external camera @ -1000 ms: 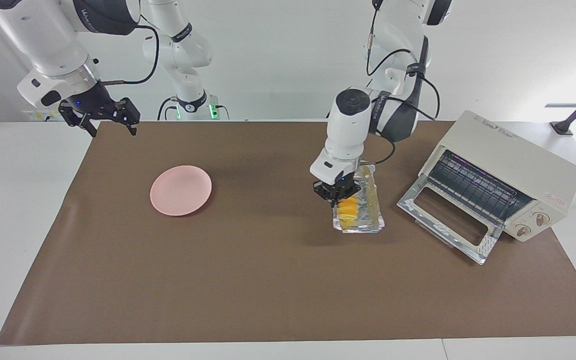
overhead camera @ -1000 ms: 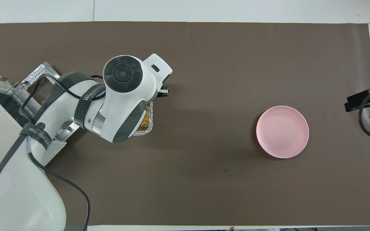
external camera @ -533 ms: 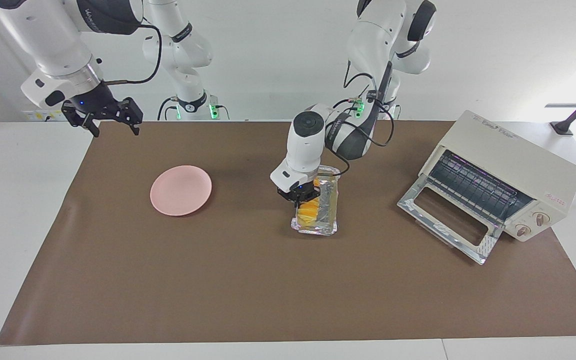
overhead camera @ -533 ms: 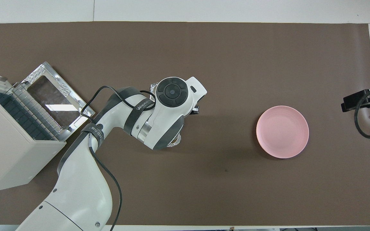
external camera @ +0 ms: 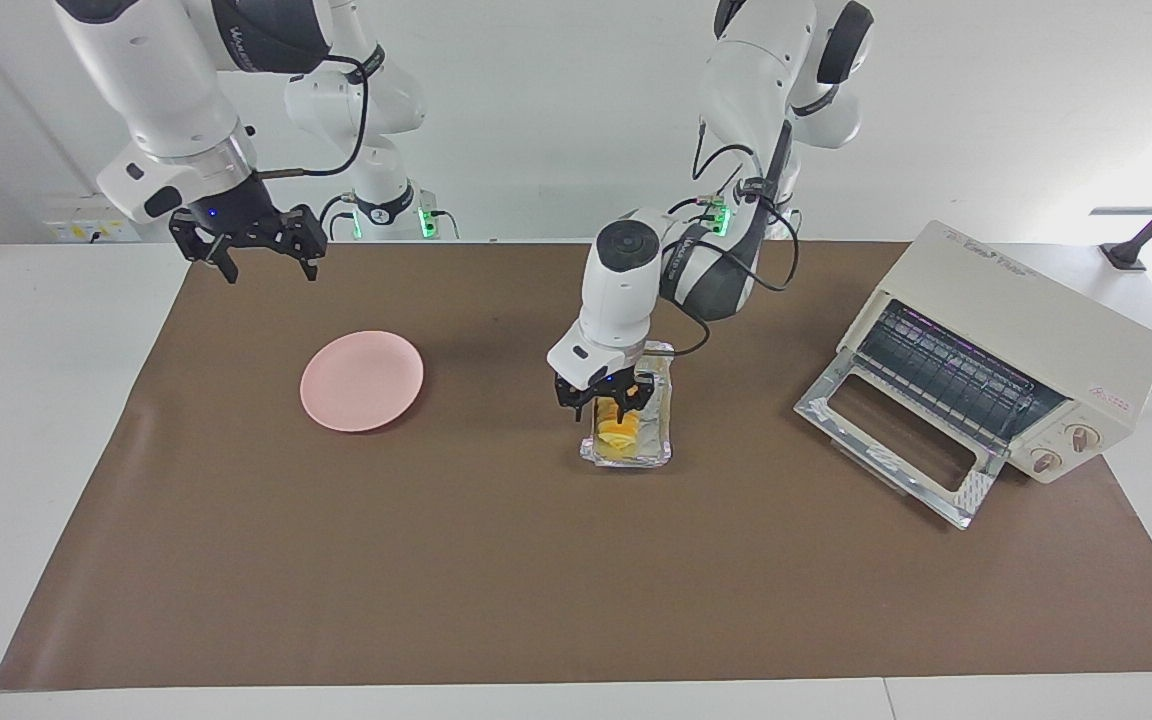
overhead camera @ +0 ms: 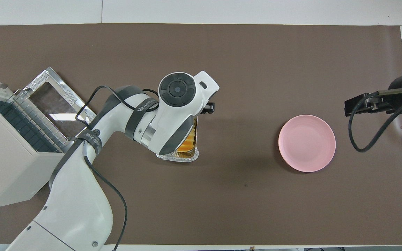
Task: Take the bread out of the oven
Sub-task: 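Set the tray down with the left gripper while the right gripper approaches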
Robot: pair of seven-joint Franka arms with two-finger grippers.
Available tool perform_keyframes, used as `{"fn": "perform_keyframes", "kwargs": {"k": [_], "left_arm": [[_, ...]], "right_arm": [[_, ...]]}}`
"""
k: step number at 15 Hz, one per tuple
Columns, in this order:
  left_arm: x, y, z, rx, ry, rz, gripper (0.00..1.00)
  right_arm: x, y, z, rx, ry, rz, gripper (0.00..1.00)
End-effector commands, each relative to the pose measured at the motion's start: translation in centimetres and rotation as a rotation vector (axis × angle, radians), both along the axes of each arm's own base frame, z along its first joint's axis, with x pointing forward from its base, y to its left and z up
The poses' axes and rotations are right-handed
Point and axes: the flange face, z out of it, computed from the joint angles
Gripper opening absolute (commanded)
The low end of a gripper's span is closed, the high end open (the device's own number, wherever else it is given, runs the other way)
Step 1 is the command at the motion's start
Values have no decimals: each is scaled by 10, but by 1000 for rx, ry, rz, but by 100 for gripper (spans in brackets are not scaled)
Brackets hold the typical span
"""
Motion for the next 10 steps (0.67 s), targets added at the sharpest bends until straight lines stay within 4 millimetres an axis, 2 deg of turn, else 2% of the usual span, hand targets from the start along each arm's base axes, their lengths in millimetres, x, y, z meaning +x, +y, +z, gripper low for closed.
{"fn": "perform_keyframes", "kwargs": {"k": [1,4,6,8,10], "left_arm": [[21,92,79,7,19,118,100],[32,184,130,18,38,251,100],[36,248,151,29,57,291,100],[25,284,164,53,113,231,100],[10,316,174,67,164,201,100]], "right_arm": [[-1,65,-29,4,-28,-67,100],[13,147,-74,19,-57,-133,100],[11,220,-111,32,-72,-185,100],[10,272,-144,43,-85,-223,100],[20,321,-177,31,-69,-263,100]]}}
